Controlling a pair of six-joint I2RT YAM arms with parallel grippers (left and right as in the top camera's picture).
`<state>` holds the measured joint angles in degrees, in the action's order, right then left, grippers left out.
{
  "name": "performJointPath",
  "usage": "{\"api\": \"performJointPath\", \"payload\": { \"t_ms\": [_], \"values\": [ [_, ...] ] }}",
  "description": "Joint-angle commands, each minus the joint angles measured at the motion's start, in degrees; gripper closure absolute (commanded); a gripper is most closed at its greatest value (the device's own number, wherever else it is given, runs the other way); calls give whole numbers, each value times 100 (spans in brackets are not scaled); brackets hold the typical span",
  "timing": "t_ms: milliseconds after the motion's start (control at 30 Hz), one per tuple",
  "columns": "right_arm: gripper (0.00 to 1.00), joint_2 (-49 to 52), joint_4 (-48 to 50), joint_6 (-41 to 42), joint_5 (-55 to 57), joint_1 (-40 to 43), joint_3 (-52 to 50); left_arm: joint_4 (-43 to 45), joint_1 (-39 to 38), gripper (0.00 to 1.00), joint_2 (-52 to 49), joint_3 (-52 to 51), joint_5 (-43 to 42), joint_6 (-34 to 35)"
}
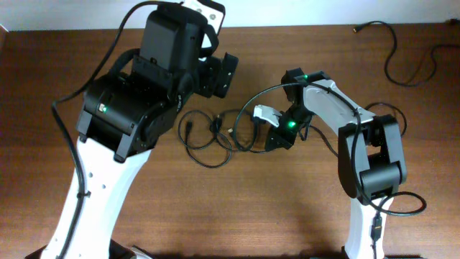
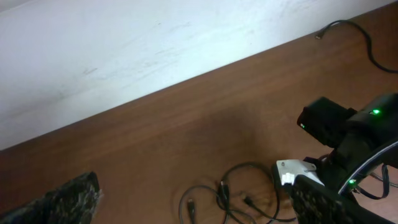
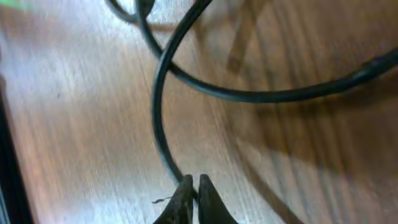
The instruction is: Untangle cables
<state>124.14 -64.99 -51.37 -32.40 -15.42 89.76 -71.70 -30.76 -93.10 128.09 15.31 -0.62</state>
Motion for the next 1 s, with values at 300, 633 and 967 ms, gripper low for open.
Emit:
{"api": "performJointPath", "payload": {
  "t_ms": [300, 633, 967],
  "values": [
    [68, -391, -1805, -710, 205, 304, 1386, -149, 46, 1, 131, 11, 59, -66],
    [2, -380, -809, -1744, 1023, -238, -57, -343, 46, 1, 131, 11, 57, -66],
    [96, -380, 72, -1698, 1060, -557, -898, -463, 46, 1, 131, 11, 55, -66]
  ]
}}
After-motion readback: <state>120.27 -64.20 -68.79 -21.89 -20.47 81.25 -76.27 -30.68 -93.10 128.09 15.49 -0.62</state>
